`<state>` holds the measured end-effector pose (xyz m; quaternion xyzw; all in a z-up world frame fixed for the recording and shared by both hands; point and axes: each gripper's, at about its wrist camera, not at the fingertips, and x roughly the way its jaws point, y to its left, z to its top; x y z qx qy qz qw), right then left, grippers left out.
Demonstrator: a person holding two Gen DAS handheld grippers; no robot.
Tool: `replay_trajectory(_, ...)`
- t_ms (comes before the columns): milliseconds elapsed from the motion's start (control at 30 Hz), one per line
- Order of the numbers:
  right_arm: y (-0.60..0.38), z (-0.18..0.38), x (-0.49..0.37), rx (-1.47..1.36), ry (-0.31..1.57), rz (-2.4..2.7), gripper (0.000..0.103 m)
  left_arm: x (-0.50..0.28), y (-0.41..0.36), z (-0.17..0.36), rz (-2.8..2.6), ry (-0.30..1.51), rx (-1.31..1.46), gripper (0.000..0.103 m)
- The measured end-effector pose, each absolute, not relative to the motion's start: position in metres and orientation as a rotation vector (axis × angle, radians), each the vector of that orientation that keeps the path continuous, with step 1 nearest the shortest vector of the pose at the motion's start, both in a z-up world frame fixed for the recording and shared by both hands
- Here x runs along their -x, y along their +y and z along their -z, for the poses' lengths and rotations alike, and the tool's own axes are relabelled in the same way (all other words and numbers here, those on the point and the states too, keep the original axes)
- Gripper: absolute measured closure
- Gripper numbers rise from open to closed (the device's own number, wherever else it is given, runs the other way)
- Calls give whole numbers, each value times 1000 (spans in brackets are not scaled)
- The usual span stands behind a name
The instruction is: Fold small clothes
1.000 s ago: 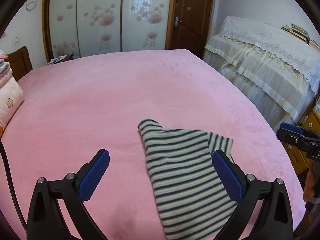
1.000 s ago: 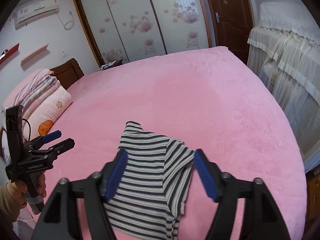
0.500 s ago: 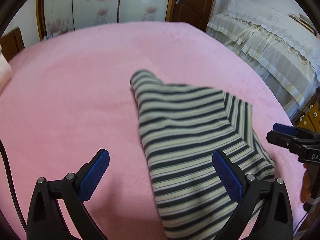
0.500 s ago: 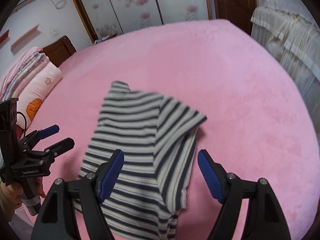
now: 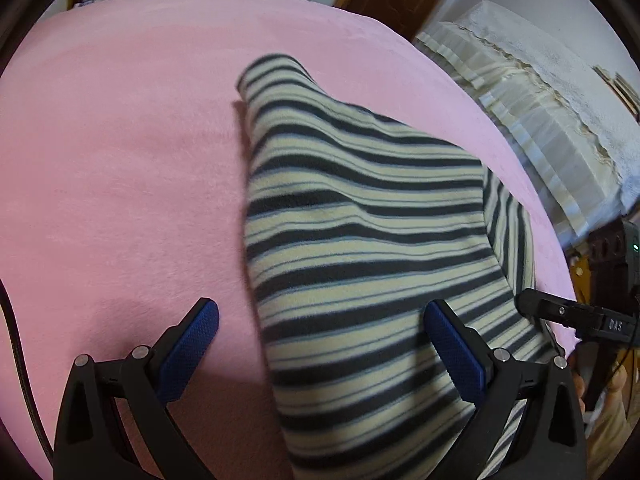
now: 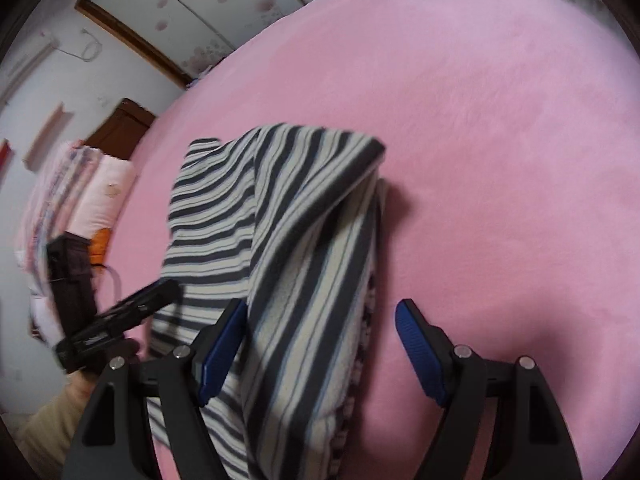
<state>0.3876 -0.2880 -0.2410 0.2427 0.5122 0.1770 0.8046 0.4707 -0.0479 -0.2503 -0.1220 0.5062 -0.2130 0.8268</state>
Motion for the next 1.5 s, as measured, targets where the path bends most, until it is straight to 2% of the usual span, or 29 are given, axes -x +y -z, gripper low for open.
replay_trajectory(300, -269, 259, -413, -547, 1124, -585, 32, -482, -58, 263, 608, 1078, 270, 1)
replay_trajectory(467, -260, 264, -430, -552, 1128, -631, 41, -499, -61, 267, 668, 1088, 307, 6)
replay_trajectory(500, -258, 266, -434, -550, 1129, -638, 44, -502, -60, 267, 673, 1089, 312, 10)
replay_trajectory(567, -257, 266, -437, -541, 1129, -639, 51, -508, -59, 269, 669, 1085, 316, 26)
replay_trajectory(633, -258, 266, -436, -533, 1115, -642, 58, -510, -53, 269, 675, 1076, 336, 51)
replay_trajectory(700, -258, 265, -432, -528, 1095, -635, 64, -510, -52, 269, 686, 1071, 353, 64)
replay_trajectory(800, -256, 261, -427, -509, 1062, -614, 69, -502, -58, 261, 662, 1037, 285, 71)
replay_trajectory(1067, -229, 224, -397, -287, 947, -488, 74, -472, -80, 219, 542, 885, 59, 78)
replay_trajectory(1200, -220, 199, -380, -208, 900, -460, 75, -458, -76, 195, 528, 841, 76, 78)
replay_trajectory(1500, -207, 117, -329, -219, 792, -488, 76, -401, -29, 111, 549, 737, 124, 78)
